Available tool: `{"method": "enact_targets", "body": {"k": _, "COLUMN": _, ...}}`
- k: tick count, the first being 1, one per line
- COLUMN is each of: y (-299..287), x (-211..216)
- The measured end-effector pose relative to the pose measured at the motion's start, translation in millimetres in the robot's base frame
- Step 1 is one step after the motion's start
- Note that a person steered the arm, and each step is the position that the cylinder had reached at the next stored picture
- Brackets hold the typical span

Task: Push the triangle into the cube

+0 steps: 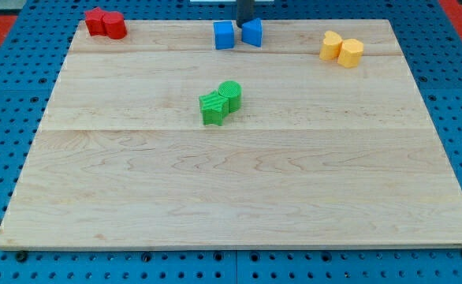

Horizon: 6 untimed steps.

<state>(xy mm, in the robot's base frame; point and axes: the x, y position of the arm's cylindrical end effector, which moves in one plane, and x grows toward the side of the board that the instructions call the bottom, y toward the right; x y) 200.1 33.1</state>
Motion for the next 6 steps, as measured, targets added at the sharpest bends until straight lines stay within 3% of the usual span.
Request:
{"method": "enact_targets", "body": {"k": 2, "y": 42.2, "x": -4.0}}
{"method": "enact_targets", "body": {"k": 3, "y": 94.2, "x": 2.1}}
{"method": "enact_targets", "body": {"k": 6, "y": 85.9, "x": 5.1}}
